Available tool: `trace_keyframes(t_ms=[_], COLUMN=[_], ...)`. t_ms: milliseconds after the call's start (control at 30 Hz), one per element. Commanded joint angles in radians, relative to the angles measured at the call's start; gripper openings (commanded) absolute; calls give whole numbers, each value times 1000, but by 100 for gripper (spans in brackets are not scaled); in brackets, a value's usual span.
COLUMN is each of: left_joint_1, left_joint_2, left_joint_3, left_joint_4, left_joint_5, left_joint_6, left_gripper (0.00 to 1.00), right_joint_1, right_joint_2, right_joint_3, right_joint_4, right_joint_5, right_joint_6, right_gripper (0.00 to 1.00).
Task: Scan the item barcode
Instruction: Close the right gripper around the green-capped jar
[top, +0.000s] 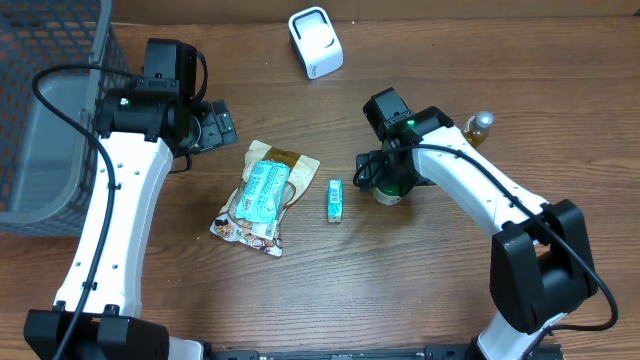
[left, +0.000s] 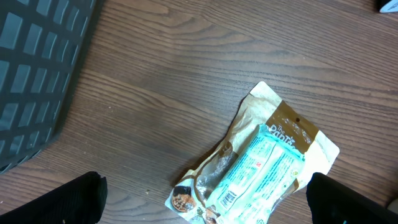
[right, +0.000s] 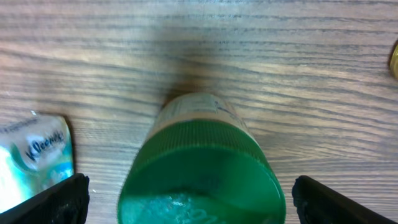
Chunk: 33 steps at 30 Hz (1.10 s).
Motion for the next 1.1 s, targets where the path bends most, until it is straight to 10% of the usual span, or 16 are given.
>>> trace_keyframes(t_ms=[0, 1067], left_joint_1=[2, 2], left_joint_2=[0, 0], left_joint_3=[18, 18], left_joint_4=[1, 1], left_joint_5=[3, 3], left_joint_6=[19, 19], left_gripper=[100, 100], right_joint_1=[-6, -8], right_joint_2=[3, 3], right_joint_3=[-5, -145], right_joint_4=[19, 181], right_joint_5=[-2, 47], right_joint_6=[64, 67], right_gripper=[100, 100])
